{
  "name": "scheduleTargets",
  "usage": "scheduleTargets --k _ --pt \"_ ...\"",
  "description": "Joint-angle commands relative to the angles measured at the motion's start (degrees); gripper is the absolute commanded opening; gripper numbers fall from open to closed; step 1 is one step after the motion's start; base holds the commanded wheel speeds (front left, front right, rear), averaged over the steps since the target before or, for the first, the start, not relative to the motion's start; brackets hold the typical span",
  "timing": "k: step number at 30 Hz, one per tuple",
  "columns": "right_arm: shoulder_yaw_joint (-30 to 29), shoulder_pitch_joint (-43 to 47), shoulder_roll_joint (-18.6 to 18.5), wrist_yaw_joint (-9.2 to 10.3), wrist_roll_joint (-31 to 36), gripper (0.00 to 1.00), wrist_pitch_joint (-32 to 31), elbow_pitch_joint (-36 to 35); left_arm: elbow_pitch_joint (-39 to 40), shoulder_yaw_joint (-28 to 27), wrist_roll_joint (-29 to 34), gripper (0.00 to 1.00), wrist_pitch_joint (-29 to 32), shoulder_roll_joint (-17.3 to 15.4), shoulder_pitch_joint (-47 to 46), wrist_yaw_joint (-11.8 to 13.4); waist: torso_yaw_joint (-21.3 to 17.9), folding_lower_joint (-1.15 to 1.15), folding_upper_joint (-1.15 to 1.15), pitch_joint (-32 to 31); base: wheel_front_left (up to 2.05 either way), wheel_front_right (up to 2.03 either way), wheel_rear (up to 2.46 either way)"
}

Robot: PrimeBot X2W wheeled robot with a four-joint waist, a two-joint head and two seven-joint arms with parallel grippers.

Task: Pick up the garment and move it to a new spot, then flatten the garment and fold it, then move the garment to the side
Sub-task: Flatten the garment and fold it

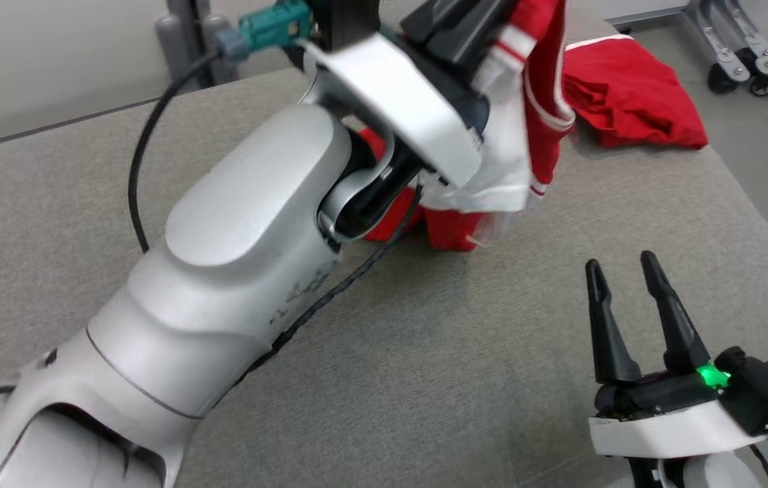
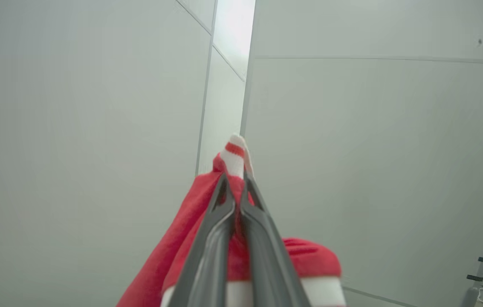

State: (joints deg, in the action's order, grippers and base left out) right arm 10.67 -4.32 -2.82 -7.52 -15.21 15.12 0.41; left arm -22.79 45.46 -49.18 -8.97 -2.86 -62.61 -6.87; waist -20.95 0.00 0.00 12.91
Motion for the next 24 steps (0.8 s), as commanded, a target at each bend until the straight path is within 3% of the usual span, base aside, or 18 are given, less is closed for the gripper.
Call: scheduleTargets --k 1,7,12,17,24 --pt "-1.2 1.2 -0.2 0.08 -1.0 1.00 0.0 -0.4 0.8 0.9 -2.3 0.00 0.3 -0.1 -2.8 0.7 -2.9 0.00 0.00 -1.7 0.00 0.00 0.00" --pt "-8.3 3.2 -0.1 0.06 -2.7 1.00 0.0 -0.8 2.7 2.8 -9.9 0.00 -3.7 -0.2 -11.5 3.9 -4.2 0.00 0.00 -2.7 0.00 0.00 0.00" --pt "-16.5 3.4 -0.1 0.05 -3.5 1.00 0.0 -1.3 1.8 0.2 -12.5 0.00 -5.6 -1.1 -8.3 5.2 -1.1 0.00 0.00 -1.2 0.00 0.00 0.00" --pt "-22.1 1.8 -0.1 0.04 -3.0 1.00 0.0 -2.0 1.1 -2.7 -18.2 0.00 -4.9 -7.6 4.4 6.3 2.8 0.00 0.00 1.0 0.00 0.00 0.00" --pt "-23.1 -0.1 -0.1 0.04 -1.0 1.00 0.0 -2.8 -2.5 -7.4 -22.3 0.00 -5.8 -17.3 22.9 8.4 5.7 0.00 0.00 3.0 0.00 0.00 0.00"
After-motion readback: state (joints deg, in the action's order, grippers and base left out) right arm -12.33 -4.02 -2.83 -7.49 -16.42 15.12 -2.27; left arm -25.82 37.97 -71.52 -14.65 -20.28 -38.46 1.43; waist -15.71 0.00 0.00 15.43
